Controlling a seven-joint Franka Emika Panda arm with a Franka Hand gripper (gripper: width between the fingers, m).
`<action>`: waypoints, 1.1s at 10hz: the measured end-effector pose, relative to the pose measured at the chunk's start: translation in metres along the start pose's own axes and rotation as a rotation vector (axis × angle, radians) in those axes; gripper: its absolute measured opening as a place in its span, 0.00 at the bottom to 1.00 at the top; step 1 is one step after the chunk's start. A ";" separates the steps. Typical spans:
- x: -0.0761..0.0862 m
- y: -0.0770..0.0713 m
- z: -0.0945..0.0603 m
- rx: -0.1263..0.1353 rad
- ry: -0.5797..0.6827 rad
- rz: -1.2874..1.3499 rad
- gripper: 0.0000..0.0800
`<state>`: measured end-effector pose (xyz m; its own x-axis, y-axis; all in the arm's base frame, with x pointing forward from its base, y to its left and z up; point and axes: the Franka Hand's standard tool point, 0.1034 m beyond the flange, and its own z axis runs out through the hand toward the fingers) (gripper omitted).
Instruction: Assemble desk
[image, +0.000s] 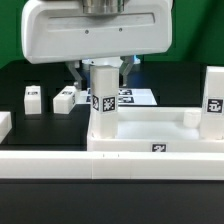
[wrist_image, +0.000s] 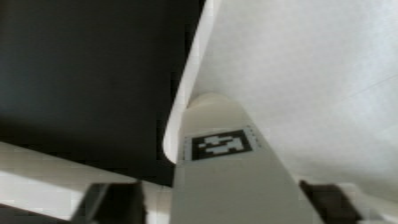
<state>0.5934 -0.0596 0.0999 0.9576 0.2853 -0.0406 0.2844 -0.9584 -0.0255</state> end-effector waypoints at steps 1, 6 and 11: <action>0.000 0.000 0.000 0.000 0.000 0.008 0.36; 0.000 -0.001 0.000 0.012 0.006 0.232 0.36; 0.001 -0.004 0.000 0.061 0.024 0.748 0.36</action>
Offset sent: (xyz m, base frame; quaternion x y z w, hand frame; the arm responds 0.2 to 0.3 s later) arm 0.0000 0.0000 0.0000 0.0000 0.0000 0.0000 1.0000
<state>0.5930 -0.0555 0.0996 0.8951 -0.4433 -0.0471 -0.4455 -0.8936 -0.0554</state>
